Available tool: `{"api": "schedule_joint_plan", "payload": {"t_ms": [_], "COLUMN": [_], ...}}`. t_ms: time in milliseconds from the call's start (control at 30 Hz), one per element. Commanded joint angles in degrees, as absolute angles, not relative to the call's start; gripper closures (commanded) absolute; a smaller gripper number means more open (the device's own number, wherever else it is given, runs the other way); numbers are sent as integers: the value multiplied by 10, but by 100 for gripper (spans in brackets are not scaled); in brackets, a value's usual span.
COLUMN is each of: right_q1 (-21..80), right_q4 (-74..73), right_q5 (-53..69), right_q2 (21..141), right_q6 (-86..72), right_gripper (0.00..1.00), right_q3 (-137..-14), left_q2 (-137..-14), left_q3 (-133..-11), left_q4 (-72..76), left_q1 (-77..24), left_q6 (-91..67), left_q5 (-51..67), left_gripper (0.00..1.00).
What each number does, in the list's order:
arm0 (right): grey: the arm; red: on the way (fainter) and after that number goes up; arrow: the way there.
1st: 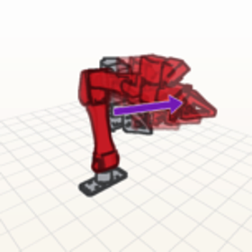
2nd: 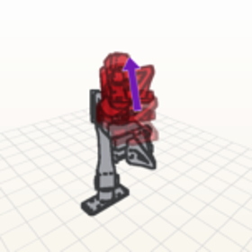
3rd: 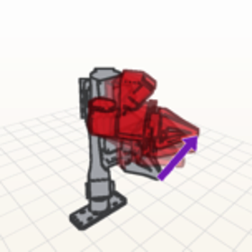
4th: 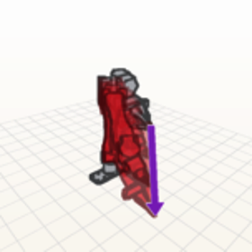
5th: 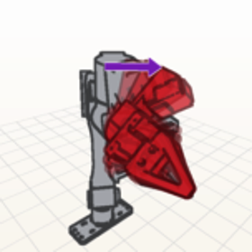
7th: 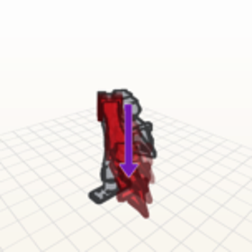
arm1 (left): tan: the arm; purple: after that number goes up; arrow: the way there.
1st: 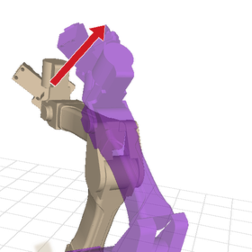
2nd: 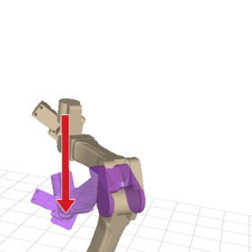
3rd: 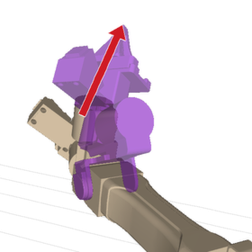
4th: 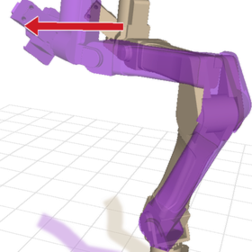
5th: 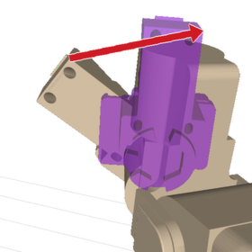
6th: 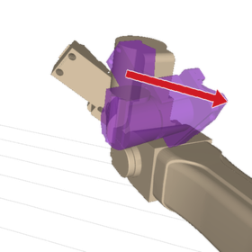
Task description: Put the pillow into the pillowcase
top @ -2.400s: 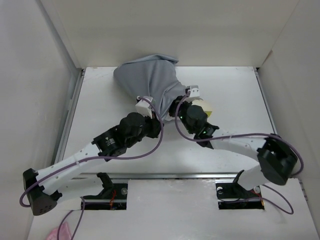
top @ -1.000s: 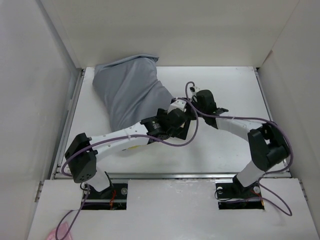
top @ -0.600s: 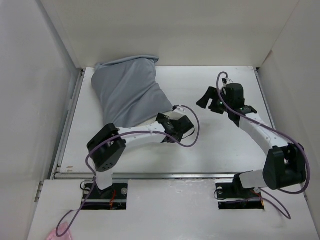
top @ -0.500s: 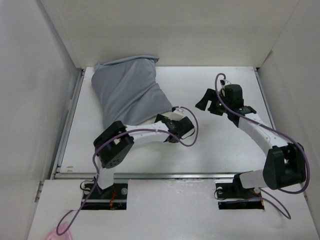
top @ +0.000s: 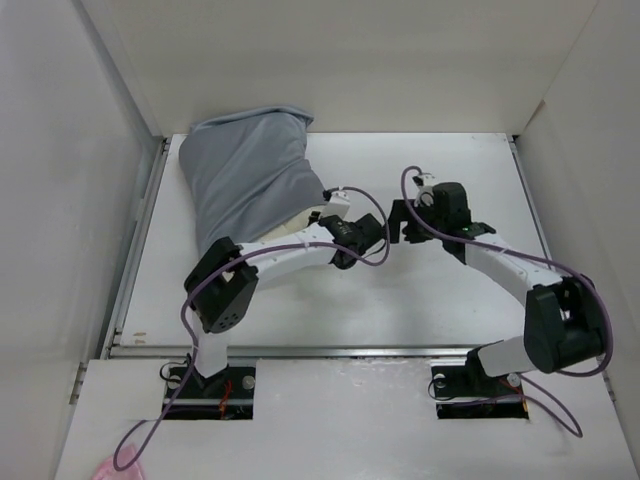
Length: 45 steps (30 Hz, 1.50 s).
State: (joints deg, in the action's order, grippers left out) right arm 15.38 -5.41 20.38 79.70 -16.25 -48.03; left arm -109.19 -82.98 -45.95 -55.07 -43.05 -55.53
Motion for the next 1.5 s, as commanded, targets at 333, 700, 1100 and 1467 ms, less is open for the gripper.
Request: {"api": "schedule_joint_plan", "payload": {"t_ms": [333, 700, 1100, 1467], "right_q1": [339, 347, 375, 402], "right_q4": [78, 112, 23, -194], "right_q5": [185, 88, 200, 137], "right_q2": [1002, 1081, 723, 487], "right_q6": [-119, -193, -213, -241], "right_gripper": [15, 71, 100, 100], "right_q3": [-705, -774, -509, -475], "left_q2": [-929, -923, -998, -1097], "left_q3": [-838, -843, -796, -911], "left_q4": [-445, -451, -206, -234], "left_q1": [-555, -545, -441, -445], "left_q6": [-385, -391, -384, -410], "left_q5": [-614, -614, -531, -465], "left_gripper": [100, 100, 100, 15]}}
